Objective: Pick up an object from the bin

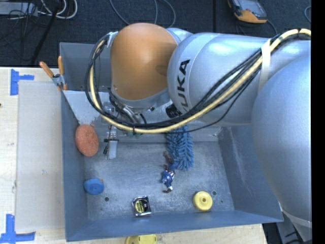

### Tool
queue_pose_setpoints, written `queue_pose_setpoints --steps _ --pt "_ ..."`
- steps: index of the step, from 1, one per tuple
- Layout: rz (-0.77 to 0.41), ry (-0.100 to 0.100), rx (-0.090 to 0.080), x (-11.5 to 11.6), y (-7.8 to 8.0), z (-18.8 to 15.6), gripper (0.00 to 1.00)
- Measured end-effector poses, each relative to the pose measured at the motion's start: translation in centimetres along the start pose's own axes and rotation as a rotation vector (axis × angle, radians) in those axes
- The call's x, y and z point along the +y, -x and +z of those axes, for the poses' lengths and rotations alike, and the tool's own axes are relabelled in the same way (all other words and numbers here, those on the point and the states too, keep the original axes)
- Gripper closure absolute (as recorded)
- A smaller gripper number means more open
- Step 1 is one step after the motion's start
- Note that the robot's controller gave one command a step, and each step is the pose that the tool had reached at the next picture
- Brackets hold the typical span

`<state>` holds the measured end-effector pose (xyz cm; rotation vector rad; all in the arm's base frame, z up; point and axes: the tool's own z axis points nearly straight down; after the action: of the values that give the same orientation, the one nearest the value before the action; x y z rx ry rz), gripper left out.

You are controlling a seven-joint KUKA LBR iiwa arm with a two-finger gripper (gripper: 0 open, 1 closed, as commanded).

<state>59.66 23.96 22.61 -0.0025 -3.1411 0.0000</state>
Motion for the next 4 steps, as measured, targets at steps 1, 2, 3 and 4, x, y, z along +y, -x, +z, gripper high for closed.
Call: queue_pose_setpoints --steps 1,2,3,4 --pt "-0.268 0.001 -0.004 0.4 -3.0 3.5 0.00" --pt "-0.315 0.000 0.001 0.1 -5.7 6.6 0.00" --pt "-0.633 0.000 0.000 0.7 -5.4 9.1 0.00" --pt "-0.686 0.001 0.007 0.5 -5.5 16.1 0.00"
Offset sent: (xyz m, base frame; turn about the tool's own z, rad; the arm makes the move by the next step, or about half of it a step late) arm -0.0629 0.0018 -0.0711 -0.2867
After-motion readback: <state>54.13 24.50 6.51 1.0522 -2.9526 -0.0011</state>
